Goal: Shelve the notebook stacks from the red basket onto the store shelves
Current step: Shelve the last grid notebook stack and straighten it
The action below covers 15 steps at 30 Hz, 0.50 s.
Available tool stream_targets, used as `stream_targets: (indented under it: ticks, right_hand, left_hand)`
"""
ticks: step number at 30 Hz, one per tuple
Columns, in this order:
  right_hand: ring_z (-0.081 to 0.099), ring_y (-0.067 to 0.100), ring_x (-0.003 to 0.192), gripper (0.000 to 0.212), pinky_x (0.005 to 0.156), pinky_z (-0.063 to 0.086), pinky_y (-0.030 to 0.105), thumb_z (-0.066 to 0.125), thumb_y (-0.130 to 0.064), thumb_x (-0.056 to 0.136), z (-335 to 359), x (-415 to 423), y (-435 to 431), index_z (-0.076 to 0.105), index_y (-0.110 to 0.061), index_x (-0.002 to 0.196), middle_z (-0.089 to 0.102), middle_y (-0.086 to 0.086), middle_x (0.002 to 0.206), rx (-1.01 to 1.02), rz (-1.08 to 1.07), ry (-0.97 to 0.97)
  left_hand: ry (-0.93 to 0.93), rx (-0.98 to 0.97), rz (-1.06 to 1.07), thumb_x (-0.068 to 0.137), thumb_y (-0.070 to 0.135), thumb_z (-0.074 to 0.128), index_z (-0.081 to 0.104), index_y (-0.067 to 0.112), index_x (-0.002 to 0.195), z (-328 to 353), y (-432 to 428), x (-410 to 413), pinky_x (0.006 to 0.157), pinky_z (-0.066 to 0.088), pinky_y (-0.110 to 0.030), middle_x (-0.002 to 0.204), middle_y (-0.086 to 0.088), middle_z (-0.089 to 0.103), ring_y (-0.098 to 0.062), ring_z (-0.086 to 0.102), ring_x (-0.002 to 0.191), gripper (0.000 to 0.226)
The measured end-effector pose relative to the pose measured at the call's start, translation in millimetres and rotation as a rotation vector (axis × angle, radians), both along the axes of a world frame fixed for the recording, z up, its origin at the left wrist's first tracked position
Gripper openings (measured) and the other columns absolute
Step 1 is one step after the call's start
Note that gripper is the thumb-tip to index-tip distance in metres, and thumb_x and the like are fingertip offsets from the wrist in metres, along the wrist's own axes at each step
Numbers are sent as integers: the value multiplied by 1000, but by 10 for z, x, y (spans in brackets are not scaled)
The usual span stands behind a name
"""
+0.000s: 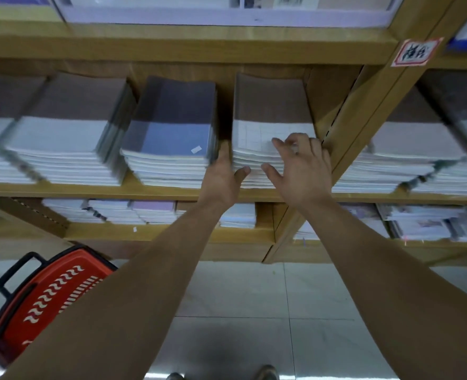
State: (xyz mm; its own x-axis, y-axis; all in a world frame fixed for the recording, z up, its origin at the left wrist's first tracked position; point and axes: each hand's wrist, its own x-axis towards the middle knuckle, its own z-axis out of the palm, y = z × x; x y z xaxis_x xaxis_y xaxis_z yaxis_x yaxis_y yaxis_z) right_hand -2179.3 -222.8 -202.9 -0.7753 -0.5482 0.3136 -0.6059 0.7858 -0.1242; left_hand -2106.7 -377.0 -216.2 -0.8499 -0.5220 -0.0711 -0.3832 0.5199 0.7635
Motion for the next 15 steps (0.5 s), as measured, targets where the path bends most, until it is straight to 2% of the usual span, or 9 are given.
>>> stream_targets:
  ticks: [4, 7, 11, 15]
  right_hand:
    - [25, 27, 152, 56, 122, 20, 44, 42, -49, 105, -118, -323, -61, 37, -26, 156, 30, 5, 165, 58, 87, -123]
    - [19, 22, 154, 51, 122, 14, 41, 40, -43, 107, -126, -461, -103, 37, -30, 156, 26, 0, 166, 14, 112, -187]
    - [14, 18, 155, 52, 123, 10, 41, 38, -45, 107, -122, -477, -127, 32, -34, 157, 21, -5, 168, 48, 86, -202]
    - [6, 18, 157, 65, 125, 5, 43, 34, -62, 102, -55, -322, -108, 25, -34, 160, 11, -2, 170, 87, 79, -243]
  left_hand:
    - [42, -36, 20, 105, 32, 48, 31, 33, 153, -98, -65, -132, 96, 54, -41, 126, -3, 66, -25, 63, 112, 51]
    - [39, -125, 58, 107, 38, 40, 30, 37, 154, -164, -89, -151, 94, 55, -41, 124, -5, 66, -27, 64, 107, 48]
    - [43, -107, 106, 106, 36, 42, 32, 38, 154, -167, -79, -178, 95, 55, -41, 122, -4, 68, -28, 65, 107, 49]
    - [30, -14, -4, 106, 32, 44, 29, 38, 155, -150, -123, -121, 89, 54, -32, 119, 4, 69, -19, 65, 103, 51]
